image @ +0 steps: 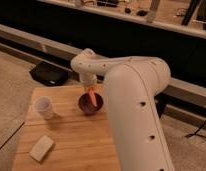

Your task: Place the pepper in the ceramic bowl

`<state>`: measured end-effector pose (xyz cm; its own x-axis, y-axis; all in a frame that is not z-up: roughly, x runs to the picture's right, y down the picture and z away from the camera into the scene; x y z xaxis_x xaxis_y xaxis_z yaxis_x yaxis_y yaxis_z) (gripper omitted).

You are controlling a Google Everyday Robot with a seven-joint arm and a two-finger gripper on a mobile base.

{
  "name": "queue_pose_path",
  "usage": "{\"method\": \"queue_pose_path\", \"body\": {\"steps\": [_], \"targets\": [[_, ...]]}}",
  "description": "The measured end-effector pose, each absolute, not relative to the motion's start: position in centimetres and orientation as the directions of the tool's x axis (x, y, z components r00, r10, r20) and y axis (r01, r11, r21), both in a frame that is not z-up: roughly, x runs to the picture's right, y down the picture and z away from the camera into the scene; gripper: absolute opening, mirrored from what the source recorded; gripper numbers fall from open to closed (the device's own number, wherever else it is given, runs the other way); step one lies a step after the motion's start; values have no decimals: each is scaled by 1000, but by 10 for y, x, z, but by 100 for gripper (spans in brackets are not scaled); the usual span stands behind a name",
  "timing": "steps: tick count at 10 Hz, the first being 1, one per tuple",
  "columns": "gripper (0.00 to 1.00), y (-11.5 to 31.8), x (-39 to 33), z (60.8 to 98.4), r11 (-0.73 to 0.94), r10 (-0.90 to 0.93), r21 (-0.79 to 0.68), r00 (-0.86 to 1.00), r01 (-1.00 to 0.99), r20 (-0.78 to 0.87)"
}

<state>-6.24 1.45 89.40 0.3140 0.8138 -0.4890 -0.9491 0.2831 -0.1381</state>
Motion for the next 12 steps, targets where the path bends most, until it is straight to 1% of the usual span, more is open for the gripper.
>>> {"method": "queue_pose_path", "body": {"steps": [4, 5, 8, 9, 10, 12], "targets": [[0, 42, -66, 885, 223, 820, -183, 286, -957, -496], [2, 50, -65, 883, 210, 817, -192, 280, -959, -504], [31, 66, -57, 878, 168, 808, -208, 255, -964, -532], [43, 69, -55, 877, 164, 805, -212, 255, -963, -537], [51, 70, -54, 877, 163, 803, -215, 256, -963, -538], [72, 69, -52, 876, 165, 801, -217, 260, -962, -540]]}}
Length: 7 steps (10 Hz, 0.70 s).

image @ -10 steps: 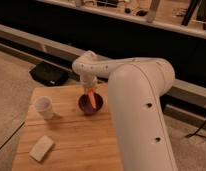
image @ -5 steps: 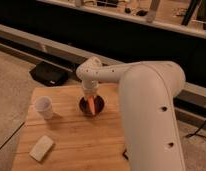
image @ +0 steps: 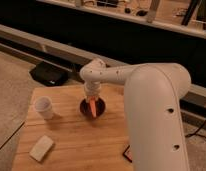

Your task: Place the pepper in the ceramic bowl

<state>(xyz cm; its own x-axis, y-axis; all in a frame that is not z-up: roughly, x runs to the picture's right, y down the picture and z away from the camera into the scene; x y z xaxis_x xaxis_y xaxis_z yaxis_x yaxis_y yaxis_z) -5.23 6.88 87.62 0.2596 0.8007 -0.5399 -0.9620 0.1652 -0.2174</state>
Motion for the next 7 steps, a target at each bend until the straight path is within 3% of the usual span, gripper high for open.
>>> {"method": "queue_pose_path", "body": {"steps": [1, 7], "targets": [[77, 68, -51, 876, 167, 800, -217, 261, -962, -540], [78, 65, -52, 874, 177, 794, -221, 272, -959, -544]]}}
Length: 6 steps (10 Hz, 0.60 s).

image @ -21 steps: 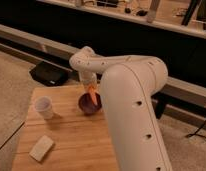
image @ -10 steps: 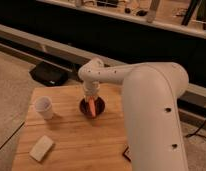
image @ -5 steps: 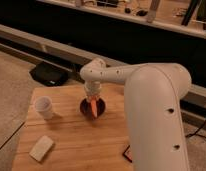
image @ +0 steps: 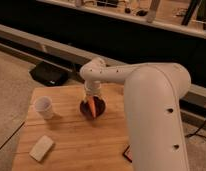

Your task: Place the pepper in the ceramic bowl

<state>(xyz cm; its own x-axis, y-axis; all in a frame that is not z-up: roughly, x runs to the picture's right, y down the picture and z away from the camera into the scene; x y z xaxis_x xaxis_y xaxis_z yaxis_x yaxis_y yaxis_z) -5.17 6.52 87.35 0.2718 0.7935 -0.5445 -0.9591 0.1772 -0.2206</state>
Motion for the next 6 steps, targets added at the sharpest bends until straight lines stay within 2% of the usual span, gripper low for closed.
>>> {"method": "queue_pose_path", "body": {"steps": [3, 6], "targets": [[78, 51, -50, 868, 194, 799, -213, 280, -958, -532], [78, 19, -52, 851, 223, 816, -198, 294, -954, -498]]}}
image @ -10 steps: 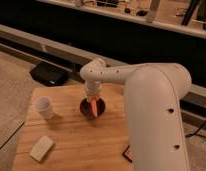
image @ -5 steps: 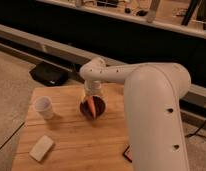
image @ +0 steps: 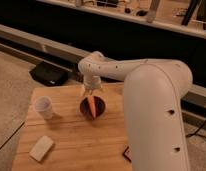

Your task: Place the pepper in the ceramic bowl

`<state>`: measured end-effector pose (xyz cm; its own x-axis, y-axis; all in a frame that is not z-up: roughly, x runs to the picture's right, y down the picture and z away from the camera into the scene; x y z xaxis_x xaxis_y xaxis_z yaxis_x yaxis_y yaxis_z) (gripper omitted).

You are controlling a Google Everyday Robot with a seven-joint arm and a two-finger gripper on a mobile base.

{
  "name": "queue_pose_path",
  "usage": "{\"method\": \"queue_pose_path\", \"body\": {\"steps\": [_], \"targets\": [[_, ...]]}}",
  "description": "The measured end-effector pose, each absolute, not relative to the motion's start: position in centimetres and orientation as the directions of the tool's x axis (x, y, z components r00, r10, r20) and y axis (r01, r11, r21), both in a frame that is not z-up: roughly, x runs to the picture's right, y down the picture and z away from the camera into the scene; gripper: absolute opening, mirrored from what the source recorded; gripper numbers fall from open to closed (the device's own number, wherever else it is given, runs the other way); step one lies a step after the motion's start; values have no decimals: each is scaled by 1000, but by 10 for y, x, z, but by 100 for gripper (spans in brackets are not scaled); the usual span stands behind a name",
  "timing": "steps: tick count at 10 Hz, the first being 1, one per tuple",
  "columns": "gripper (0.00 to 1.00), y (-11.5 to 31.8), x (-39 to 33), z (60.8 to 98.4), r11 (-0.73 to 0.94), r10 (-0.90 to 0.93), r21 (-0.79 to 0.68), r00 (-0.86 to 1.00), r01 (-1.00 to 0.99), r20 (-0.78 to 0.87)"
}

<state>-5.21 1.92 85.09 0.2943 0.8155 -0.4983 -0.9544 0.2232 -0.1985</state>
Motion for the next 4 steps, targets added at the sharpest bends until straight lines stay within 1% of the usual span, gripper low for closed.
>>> {"method": "queue_pose_path", "body": {"steps": [2, 4], "targets": [[78, 12, -51, 831, 233, 804, -189, 298, -954, -514], [78, 11, -51, 827, 237, 800, -188, 301, -953, -519]]}}
